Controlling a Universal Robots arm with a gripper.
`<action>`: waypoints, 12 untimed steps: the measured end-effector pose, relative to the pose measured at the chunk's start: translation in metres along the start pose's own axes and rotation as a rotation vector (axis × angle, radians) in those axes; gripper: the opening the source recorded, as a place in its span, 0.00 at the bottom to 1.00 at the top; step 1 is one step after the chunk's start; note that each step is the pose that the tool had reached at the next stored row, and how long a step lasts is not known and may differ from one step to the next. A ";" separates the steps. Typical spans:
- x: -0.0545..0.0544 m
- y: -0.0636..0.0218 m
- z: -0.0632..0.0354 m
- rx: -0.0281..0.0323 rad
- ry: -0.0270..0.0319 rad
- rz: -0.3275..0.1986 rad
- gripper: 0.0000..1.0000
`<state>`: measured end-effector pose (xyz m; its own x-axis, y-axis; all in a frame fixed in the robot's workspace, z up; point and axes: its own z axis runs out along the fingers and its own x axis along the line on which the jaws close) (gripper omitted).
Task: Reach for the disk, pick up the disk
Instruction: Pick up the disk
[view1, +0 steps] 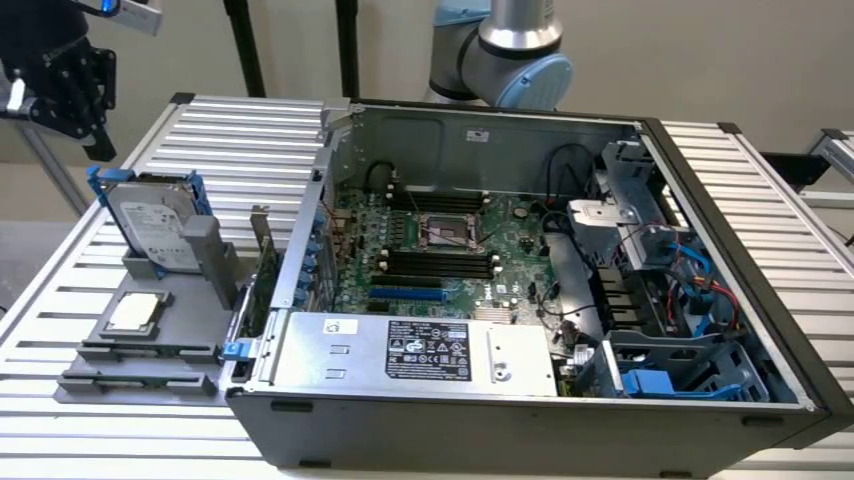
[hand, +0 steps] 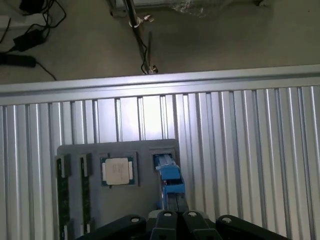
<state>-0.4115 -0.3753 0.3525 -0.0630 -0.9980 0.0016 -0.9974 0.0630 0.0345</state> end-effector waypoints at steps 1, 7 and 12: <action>0.000 -0.0011 0.0000 -0.0001 0.0003 -0.005 0.11; 0.002 -0.0025 0.0002 -0.0001 0.0001 -0.005 0.12; 0.002 -0.0025 0.0006 -0.0001 0.0001 -0.005 0.30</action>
<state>-0.4091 -0.3773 0.3518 -0.0577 -0.9983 0.0015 -0.9977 0.0577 0.0346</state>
